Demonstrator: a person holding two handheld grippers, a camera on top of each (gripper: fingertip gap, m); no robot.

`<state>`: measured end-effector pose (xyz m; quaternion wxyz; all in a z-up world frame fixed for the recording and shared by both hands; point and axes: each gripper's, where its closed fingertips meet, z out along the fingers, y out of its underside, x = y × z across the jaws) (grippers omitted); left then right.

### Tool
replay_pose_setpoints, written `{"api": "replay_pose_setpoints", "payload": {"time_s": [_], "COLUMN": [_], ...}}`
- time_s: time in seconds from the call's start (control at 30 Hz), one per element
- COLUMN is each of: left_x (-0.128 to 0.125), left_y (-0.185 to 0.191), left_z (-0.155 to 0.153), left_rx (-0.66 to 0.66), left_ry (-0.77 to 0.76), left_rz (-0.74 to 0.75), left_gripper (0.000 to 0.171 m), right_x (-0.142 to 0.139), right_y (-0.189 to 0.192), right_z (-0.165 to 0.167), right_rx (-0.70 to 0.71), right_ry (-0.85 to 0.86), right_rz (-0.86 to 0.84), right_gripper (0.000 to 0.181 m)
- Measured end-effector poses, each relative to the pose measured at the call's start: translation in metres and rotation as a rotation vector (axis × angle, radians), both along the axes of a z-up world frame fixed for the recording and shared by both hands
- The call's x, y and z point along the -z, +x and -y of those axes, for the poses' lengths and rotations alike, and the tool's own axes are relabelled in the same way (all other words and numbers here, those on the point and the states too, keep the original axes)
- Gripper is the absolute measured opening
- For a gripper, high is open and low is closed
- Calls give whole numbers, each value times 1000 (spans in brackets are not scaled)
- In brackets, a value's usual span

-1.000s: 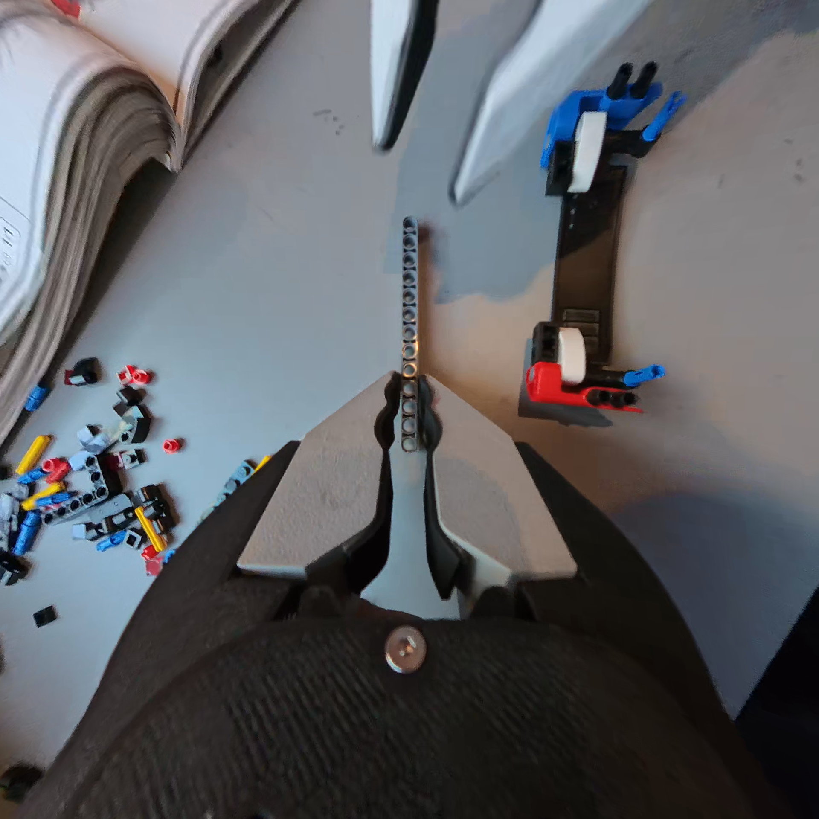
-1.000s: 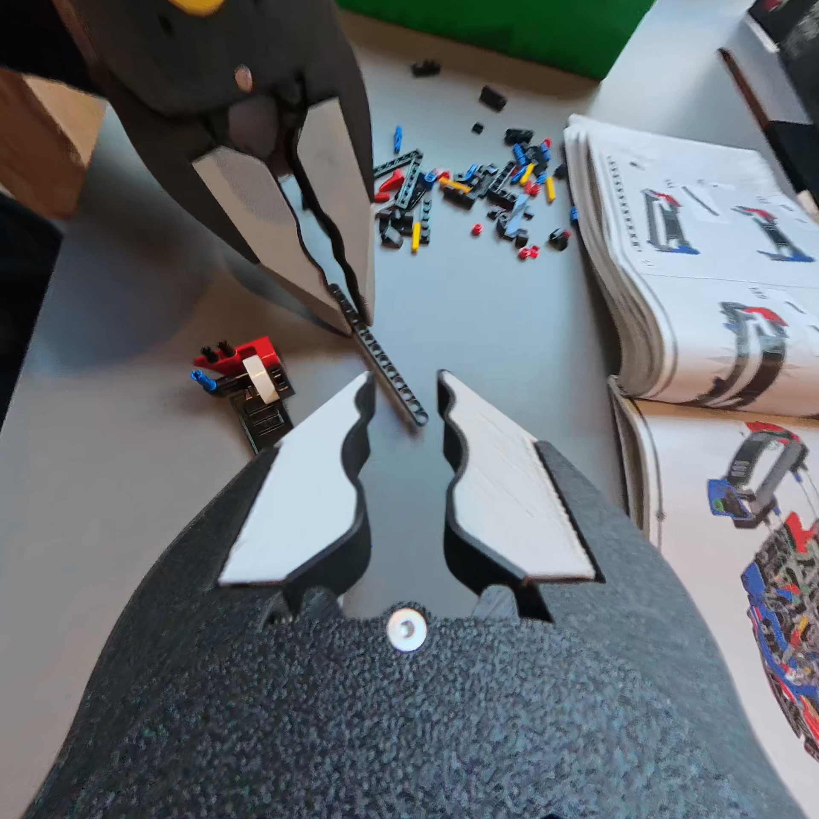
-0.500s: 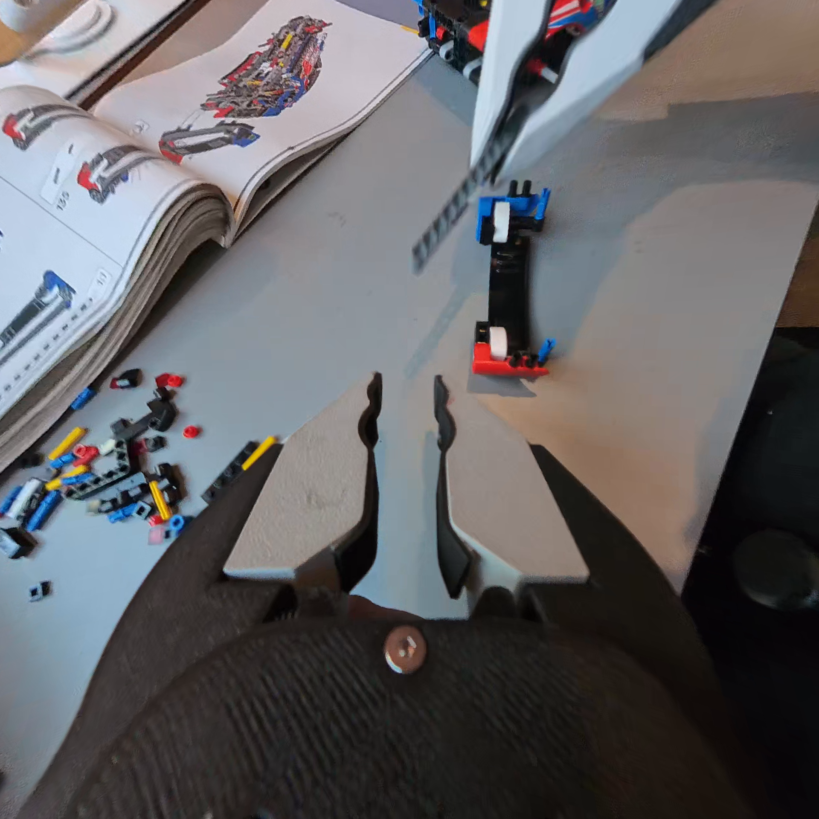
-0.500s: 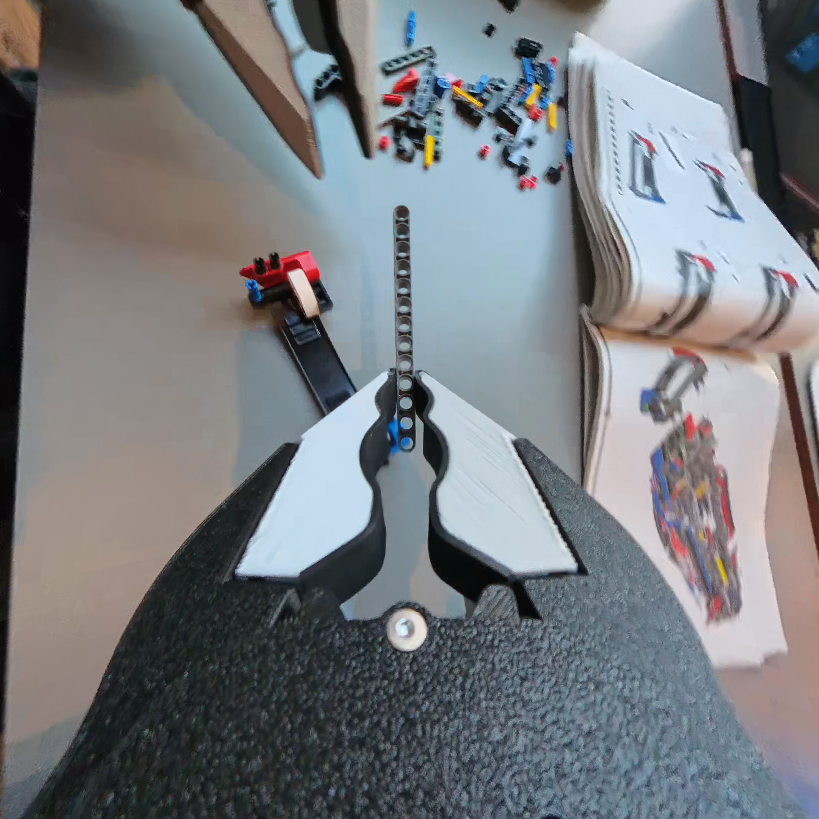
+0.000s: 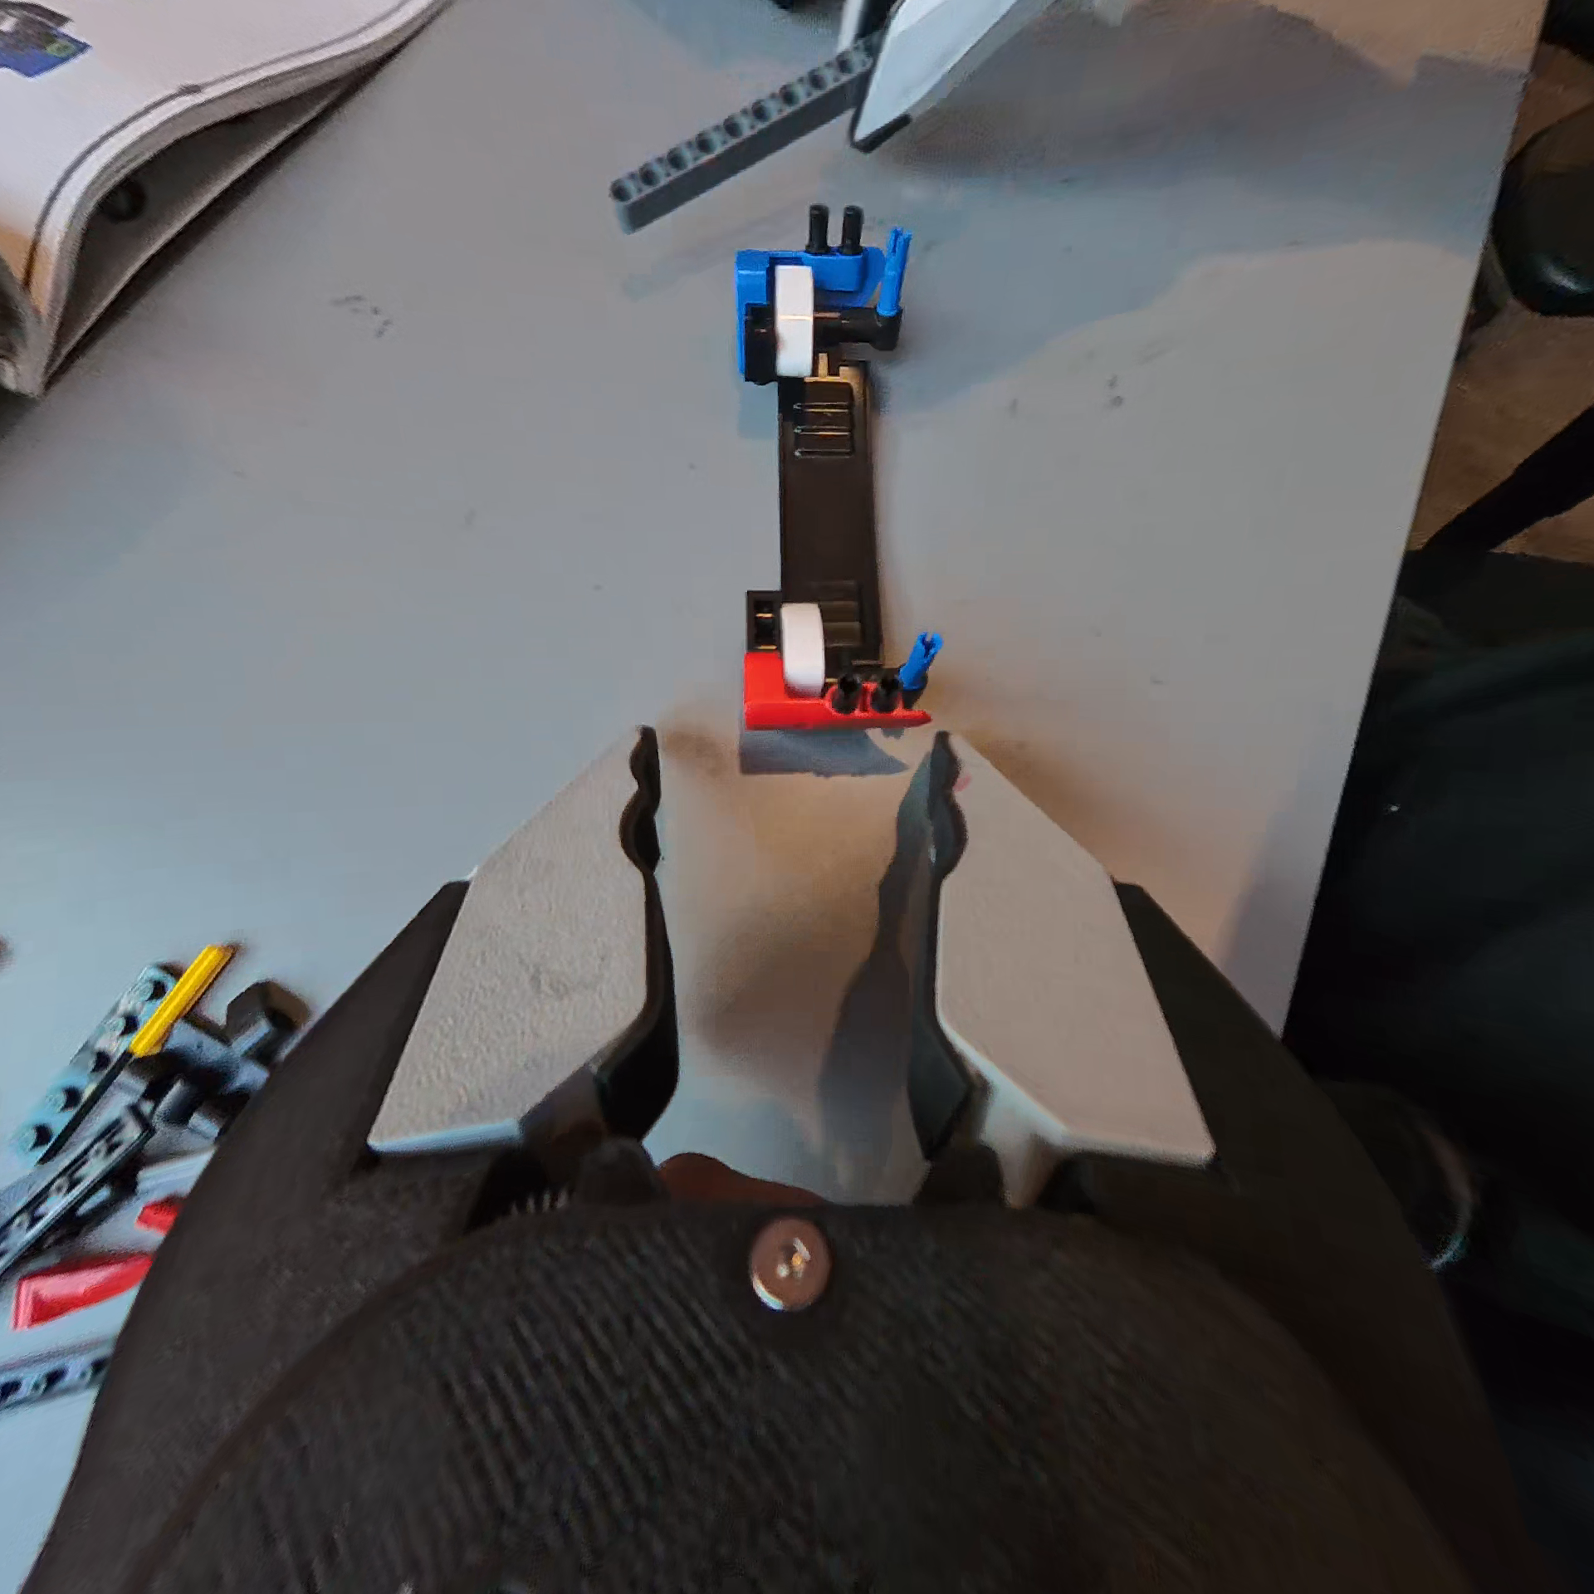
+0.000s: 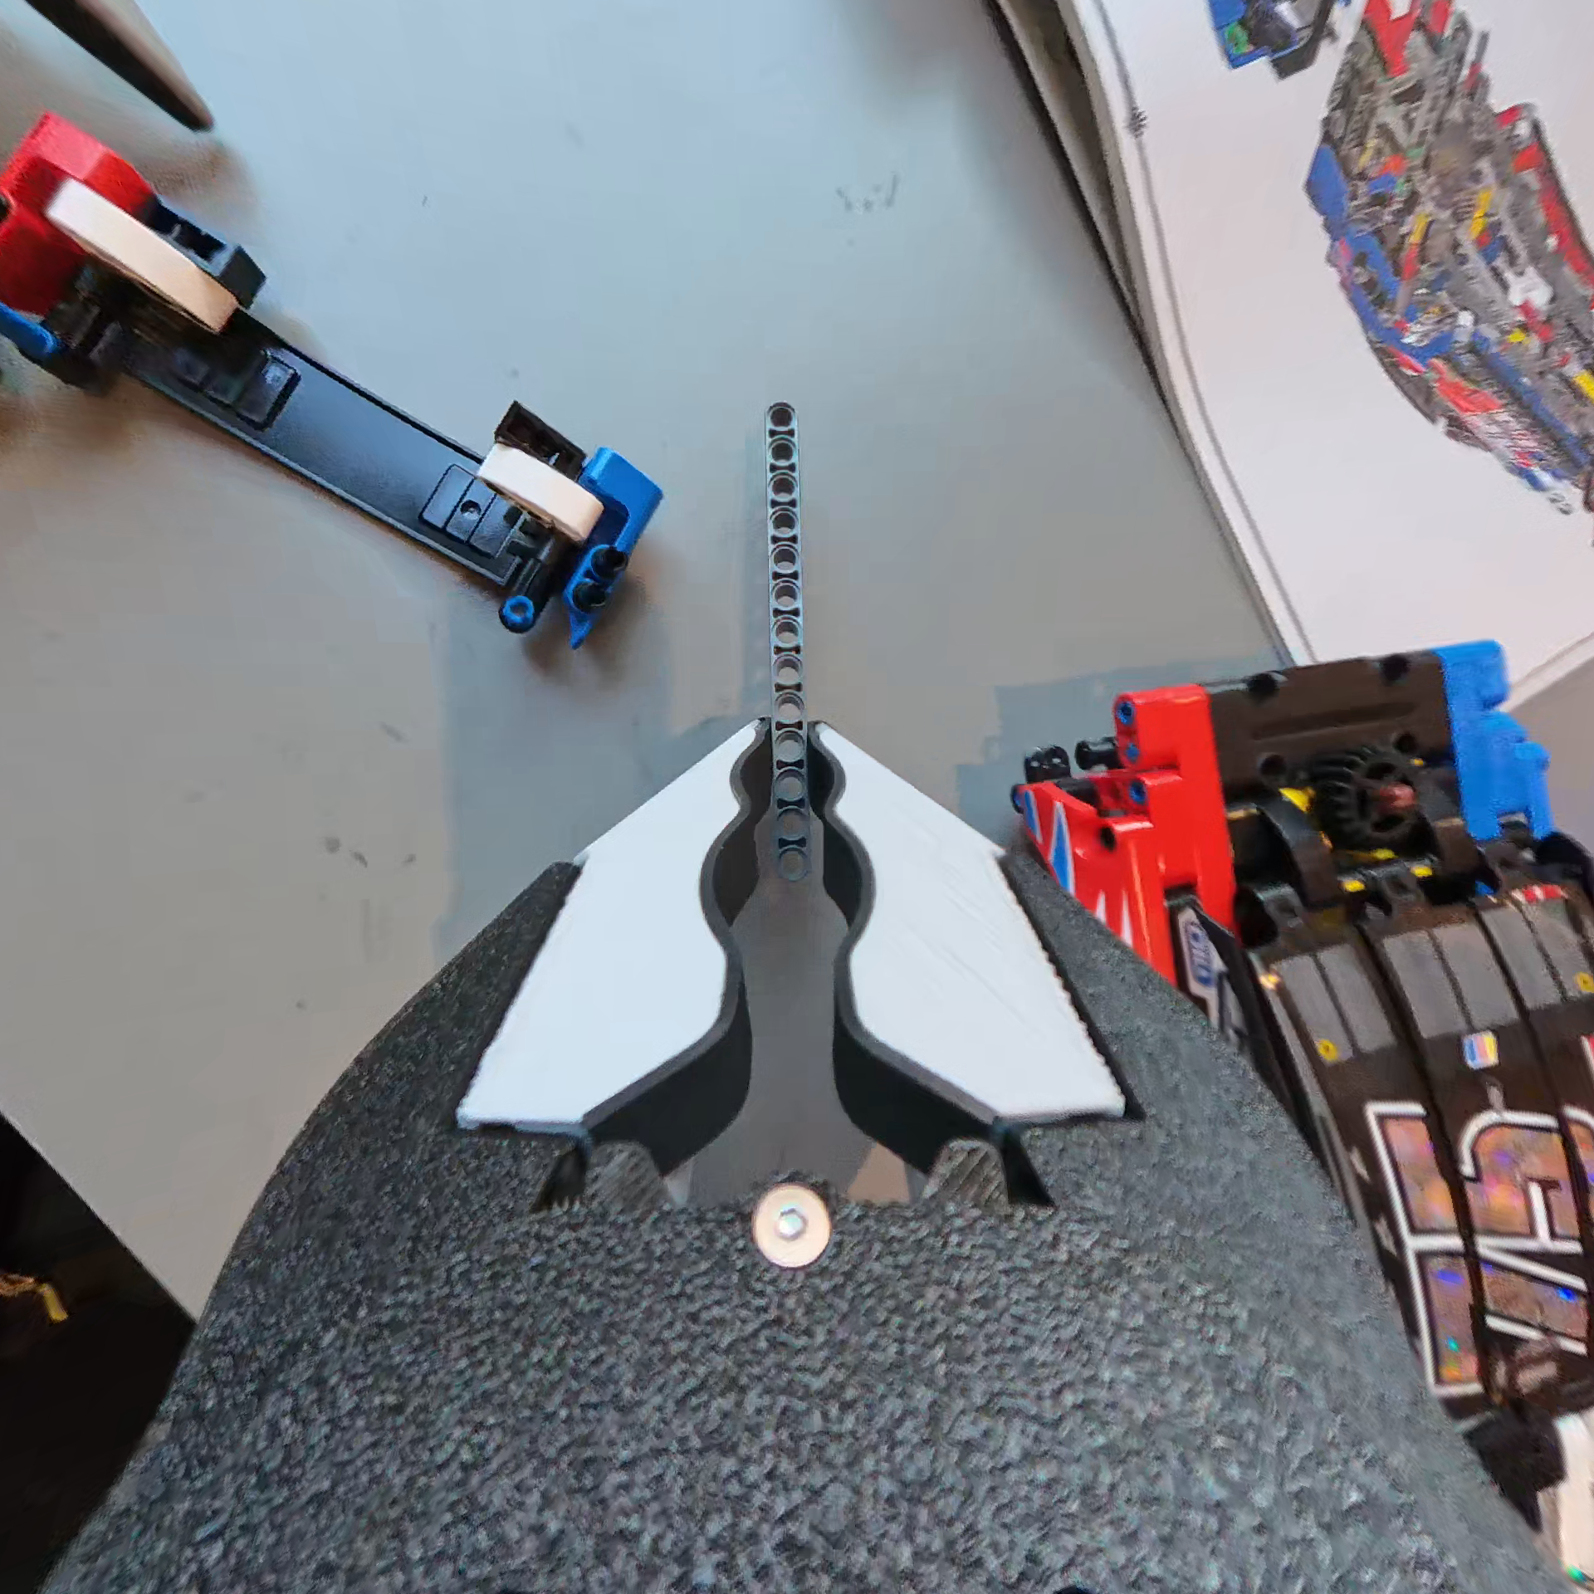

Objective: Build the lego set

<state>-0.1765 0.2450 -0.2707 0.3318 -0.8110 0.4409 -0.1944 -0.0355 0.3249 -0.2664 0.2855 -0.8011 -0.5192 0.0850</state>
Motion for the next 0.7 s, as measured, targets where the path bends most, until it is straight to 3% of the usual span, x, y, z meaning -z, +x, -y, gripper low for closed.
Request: {"api": "replay_pose_setpoints", "payload": {"time_s": [0.1,0.27,0.4,0.53,0.7], "left_x": [3,3,0,2,-1], "left_y": [6,-12,-34,-46,-48], "left_z": [3,-4,6,22,28], "left_rx": [40,-21,-39,-59,-88], "left_ry": [8,17,-1,5,29], "left_rz": [-6,-17,2,4,6], "left_gripper": [65,69,68,62,60], "right_x": [8,7,2,-21,-34], "right_y": [-5,-17,-6,-2,-17], "right_z": [11,50,50,37,43], "right_rx": [-52,-143,-99,-29,-102], "right_ry": [-41,-146,-79,9,89], "right_rz": [31,-43,-34,-153,-225], "right_gripper": [8,8,8,8,8]}}
